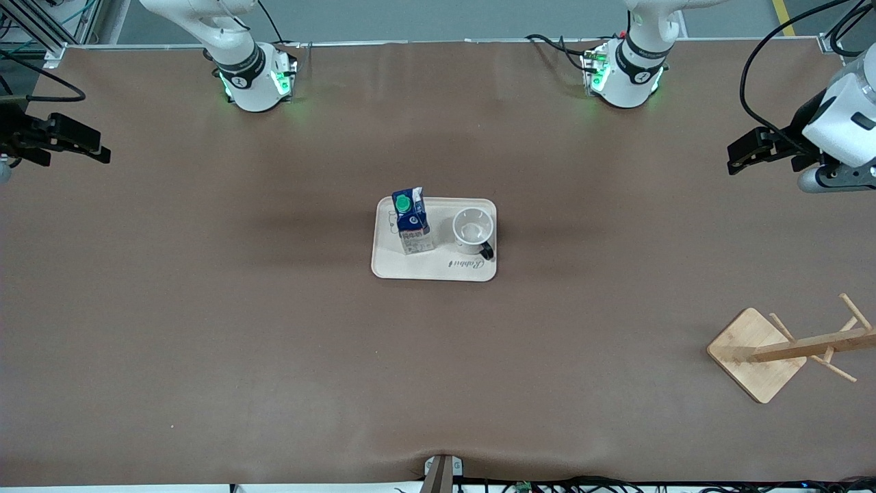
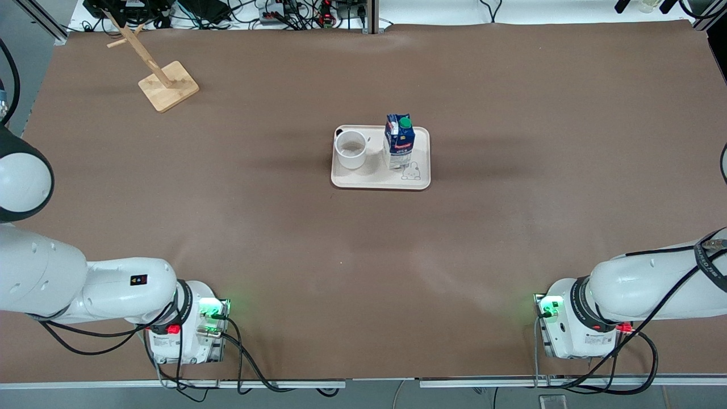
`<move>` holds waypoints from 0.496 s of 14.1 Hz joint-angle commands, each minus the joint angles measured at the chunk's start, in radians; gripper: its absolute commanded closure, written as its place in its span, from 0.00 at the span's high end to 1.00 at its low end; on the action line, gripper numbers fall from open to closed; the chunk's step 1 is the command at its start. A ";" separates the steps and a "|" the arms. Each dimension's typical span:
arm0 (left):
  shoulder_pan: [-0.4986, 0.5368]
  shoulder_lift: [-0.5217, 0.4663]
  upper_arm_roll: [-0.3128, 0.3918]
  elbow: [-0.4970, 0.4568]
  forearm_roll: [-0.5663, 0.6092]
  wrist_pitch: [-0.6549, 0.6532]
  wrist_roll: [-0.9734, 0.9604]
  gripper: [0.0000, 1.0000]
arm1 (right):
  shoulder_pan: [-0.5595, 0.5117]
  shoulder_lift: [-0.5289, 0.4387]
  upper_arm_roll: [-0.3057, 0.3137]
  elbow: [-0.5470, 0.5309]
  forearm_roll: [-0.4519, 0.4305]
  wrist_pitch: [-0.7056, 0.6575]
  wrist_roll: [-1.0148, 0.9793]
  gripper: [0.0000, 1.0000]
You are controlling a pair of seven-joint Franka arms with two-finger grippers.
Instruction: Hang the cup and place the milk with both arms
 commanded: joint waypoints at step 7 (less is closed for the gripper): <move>-0.003 -0.006 -0.009 0.016 0.057 -0.028 -0.011 1.00 | -0.012 0.011 0.010 0.025 0.005 -0.018 0.008 1.00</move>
